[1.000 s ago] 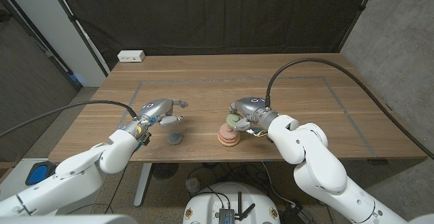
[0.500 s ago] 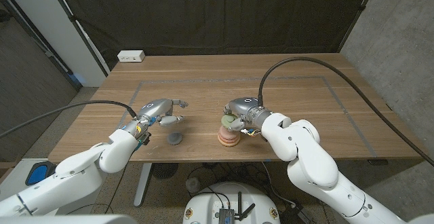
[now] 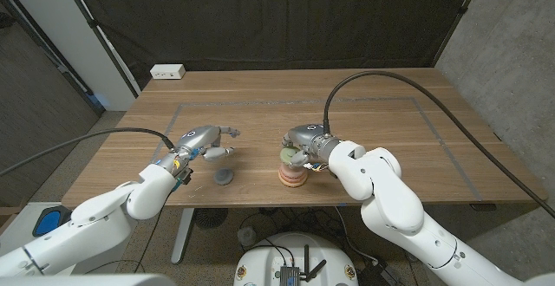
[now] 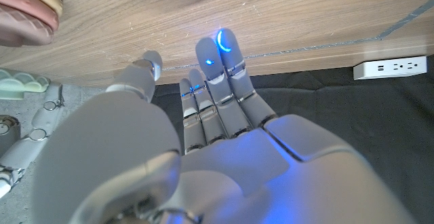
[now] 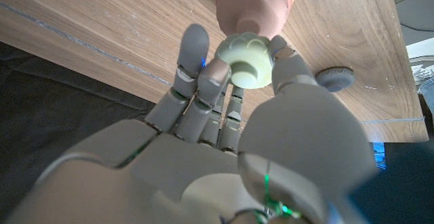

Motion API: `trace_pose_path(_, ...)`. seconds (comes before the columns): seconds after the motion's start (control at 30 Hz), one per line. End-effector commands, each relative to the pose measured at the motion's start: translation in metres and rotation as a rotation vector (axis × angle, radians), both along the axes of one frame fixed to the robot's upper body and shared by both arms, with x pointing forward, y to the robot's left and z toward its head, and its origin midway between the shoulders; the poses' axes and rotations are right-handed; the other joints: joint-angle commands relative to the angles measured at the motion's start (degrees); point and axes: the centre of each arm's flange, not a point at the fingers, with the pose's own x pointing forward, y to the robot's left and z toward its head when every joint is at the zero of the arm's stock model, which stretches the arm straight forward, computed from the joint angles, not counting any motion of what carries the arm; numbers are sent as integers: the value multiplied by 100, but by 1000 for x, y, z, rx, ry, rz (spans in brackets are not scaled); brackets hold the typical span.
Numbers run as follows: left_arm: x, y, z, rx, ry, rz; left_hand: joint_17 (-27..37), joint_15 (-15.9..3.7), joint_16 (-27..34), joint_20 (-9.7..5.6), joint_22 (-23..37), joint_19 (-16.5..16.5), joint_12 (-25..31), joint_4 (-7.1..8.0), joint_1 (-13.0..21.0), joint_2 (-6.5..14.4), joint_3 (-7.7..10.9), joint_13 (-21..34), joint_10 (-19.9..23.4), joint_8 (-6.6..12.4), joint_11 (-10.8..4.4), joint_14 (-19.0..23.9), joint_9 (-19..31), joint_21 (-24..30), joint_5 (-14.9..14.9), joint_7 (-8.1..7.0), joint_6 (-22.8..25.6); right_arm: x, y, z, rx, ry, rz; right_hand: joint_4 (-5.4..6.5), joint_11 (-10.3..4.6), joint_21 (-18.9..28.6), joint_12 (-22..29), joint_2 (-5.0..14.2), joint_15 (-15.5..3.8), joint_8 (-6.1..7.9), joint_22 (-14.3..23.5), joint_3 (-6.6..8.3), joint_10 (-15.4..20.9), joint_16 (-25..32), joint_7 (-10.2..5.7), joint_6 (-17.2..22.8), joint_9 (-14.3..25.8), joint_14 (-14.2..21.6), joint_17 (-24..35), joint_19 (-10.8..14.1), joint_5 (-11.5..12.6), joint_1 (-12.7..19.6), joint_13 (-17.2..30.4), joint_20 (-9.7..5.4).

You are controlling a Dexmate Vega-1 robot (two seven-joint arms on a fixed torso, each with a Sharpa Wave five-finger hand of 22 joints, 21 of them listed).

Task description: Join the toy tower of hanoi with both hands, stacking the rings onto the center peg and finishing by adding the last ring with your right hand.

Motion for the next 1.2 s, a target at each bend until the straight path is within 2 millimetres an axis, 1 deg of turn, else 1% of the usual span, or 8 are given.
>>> trace_pose_path(0.03,4,-1,-2,-1,14,-7,0,-593,-12,-676,9,28,-5,8,13,16,45,20,36,-19,4,54,8,34,35,-11,58,8,2,-1,-10,35,-2,303,-476,25,22,330,14,8,5,333,562,45,-162,207,33,14,31,33,28,255,162,-281)
trace_pose_path(0.33,5,-1,0,6,13,-7,0,-593,-3,-697,6,58,-17,12,3,15,52,10,44,-22,-12,75,9,41,41,-19,68,13,0,-4,-13,50,-7,306,-487,25,16,333,14,10,5,354,573,62,-160,235,32,3,30,31,36,241,167,-281)
trace_pose_path(0.7,6,-3,2,11,11,-10,-7,-593,-7,-681,5,53,-19,11,-2,10,62,15,51,-27,2,77,10,40,49,-20,73,18,-2,-9,-11,60,-16,305,-491,14,11,333,14,5,-6,377,582,82,-171,247,29,-8,30,20,43,229,177,-282)
trace_pose_path(1.2,7,-4,0,6,15,-6,-4,-593,-2,-690,6,54,-20,10,-8,8,76,24,63,-32,-7,83,13,42,60,-17,83,22,-4,-14,-7,70,-21,306,-489,7,8,334,15,-5,-12,405,600,103,-175,252,27,-28,28,14,54,210,189,-282)
